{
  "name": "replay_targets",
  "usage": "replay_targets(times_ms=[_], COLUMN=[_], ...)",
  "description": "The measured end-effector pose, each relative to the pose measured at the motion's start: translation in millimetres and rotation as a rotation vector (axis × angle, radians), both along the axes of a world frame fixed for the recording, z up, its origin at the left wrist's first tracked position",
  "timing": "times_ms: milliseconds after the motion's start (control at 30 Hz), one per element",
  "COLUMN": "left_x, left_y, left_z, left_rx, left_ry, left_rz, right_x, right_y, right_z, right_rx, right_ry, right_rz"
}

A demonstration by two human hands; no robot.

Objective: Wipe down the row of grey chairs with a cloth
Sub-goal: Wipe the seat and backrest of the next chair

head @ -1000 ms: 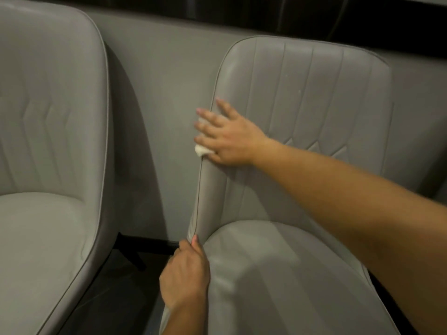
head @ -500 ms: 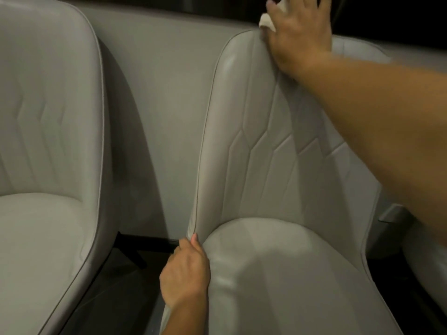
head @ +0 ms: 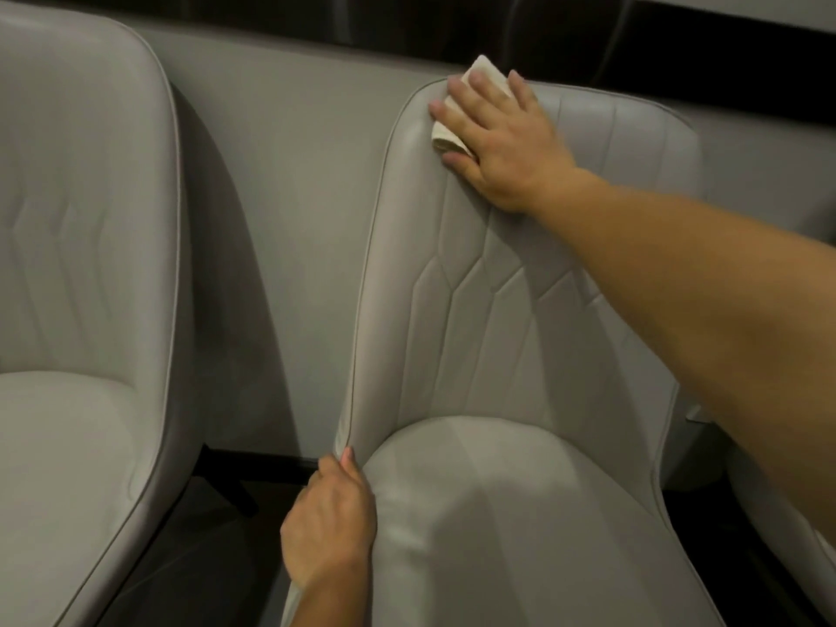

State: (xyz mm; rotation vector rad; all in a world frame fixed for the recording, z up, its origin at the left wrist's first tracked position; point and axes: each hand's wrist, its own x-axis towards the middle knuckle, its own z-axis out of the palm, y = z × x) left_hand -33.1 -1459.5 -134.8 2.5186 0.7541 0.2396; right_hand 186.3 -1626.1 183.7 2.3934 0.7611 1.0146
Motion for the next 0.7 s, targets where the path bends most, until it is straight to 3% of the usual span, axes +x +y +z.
replay_targets(times_ms=[167, 400, 567, 700], left_x=[0.4, -3.7, -1.8, 1.7], left_y=[-0.8, -1.0, -0.3, -0.1], left_z=[4.0, -3.1, -2.8, -3.3], left_rx=[-0.008, -0.001, 0.002, -0.014], left_ry=[0.004, -0.072, -0.024, -0.011], left_rz=[-0.007, -0.032, -0.021, -0.003], right_x=[-0.7, -11.7, -20.9, -9.4], right_y=[-29.1, -97.8, -135.1, -89.6], right_z=[-1.4, -15.1, -24.3, -32.4], right_rx=[-0.038, 0.069, 0.3, 0.596], right_ry=[-0.002, 0.027, 0.032, -0.027], right_rz=[-0.024, -0.131, -0.217, -0.182])
